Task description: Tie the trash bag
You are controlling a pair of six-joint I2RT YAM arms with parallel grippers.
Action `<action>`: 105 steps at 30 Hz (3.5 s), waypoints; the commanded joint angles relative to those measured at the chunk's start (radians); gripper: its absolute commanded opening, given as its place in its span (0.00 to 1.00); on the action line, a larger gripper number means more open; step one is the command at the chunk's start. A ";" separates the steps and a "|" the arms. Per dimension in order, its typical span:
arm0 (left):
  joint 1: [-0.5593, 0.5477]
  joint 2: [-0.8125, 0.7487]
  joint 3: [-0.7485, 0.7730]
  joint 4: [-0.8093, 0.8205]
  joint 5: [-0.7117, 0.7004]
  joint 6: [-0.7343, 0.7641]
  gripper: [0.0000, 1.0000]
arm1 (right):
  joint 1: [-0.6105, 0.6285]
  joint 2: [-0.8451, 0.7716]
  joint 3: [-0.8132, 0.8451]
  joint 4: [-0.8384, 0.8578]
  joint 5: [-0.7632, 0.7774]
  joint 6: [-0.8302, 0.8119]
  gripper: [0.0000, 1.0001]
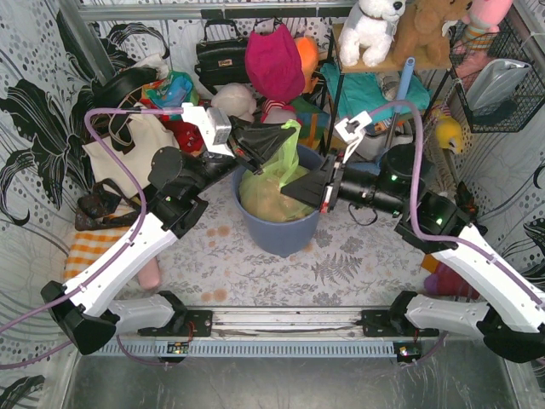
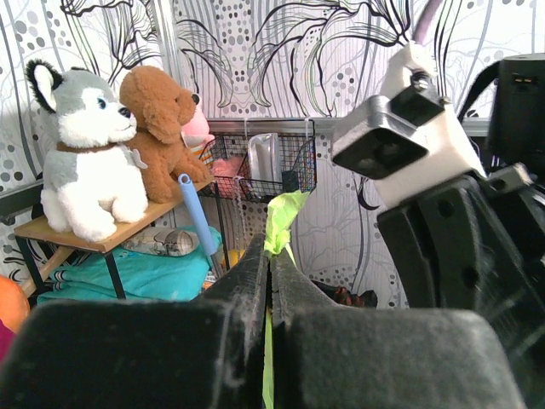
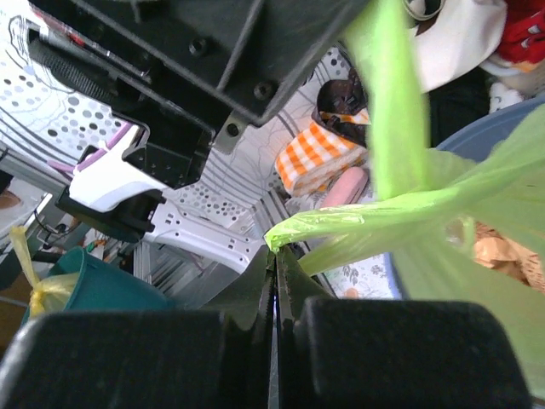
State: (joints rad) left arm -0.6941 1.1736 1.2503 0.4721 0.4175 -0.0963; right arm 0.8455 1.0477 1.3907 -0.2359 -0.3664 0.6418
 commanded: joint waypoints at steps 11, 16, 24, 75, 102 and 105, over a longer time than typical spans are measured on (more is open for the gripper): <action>-0.002 -0.007 0.031 -0.004 0.001 0.009 0.05 | 0.325 0.069 -0.108 0.163 0.844 -0.148 0.00; -0.002 -0.012 0.033 -0.025 0.011 0.019 0.05 | 0.360 0.087 -0.171 0.285 1.009 -0.176 0.00; -0.002 -0.016 0.034 -0.048 0.074 0.030 0.07 | 0.384 0.149 -0.233 0.486 1.166 -0.207 0.00; 0.202 -0.153 -0.201 -0.288 0.070 -0.065 0.59 | 0.354 0.244 -0.374 1.097 1.438 -0.590 0.00; 0.229 -0.094 -0.193 -0.407 0.359 -0.005 0.05 | 0.256 0.249 -0.360 0.909 1.225 -0.329 0.00; 0.228 -0.118 -0.224 -0.407 0.383 -0.033 0.05 | 0.241 0.254 -0.366 0.922 1.208 -0.316 0.00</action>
State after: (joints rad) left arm -0.4702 1.0828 1.0611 0.0677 0.7441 -0.1009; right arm 1.1027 1.3006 0.9947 0.6720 0.8963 0.2745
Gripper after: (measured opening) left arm 0.059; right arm 0.002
